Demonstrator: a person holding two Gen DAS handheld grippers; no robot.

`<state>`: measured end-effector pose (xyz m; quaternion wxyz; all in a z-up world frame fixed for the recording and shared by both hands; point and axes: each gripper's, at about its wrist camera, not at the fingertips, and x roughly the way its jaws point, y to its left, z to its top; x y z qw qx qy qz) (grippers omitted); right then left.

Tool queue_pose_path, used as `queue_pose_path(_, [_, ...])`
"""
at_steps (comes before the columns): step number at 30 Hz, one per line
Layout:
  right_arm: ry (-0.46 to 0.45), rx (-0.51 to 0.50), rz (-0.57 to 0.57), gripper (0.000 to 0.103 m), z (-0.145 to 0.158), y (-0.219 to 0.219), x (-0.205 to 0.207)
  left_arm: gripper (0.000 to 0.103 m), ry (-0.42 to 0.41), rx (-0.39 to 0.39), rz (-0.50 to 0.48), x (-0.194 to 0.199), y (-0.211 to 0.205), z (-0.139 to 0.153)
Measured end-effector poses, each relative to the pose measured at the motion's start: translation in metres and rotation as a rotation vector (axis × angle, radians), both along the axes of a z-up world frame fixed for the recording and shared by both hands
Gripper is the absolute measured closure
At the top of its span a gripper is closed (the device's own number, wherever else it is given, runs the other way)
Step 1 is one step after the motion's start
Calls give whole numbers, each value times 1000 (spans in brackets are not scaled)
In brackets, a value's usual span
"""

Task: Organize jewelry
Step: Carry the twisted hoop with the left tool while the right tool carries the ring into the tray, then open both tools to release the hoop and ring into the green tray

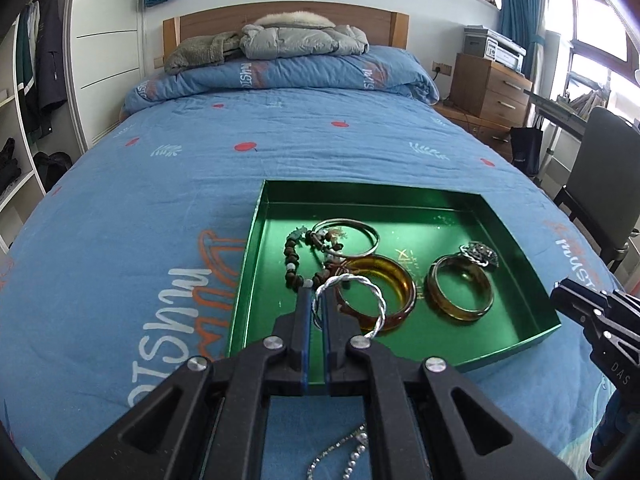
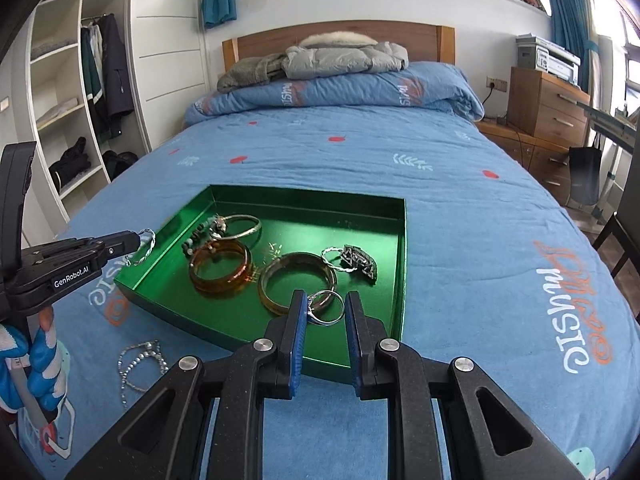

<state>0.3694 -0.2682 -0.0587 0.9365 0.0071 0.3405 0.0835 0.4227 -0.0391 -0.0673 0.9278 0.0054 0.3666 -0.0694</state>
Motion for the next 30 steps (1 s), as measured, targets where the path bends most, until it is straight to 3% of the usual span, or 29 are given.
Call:
queue_pose_path(8, [123,-4,11,84,-36,-1,35,99,63,20,8,16,-3,-30])
queue_pose_path(15, [202,-24,24,84,-45,2,47,99,120,31,18,24,-1,-45])
queue_pose_path(20, [240,-29,22,83,-45,0,52,97,138,25,15,27,1,-45])
queue_pose_path(23, [251,-26,14,76,-45,-1,54,97,148,15,3,27,2,-44])
queue_pose_path(27, [245,-11,8,68,-37,-1,48,82,126,14,5,18,5,-32])
queue_pose_path(30, [209,13,-1,65,-23,-1,37,80,98,14,2,6,7,-16])
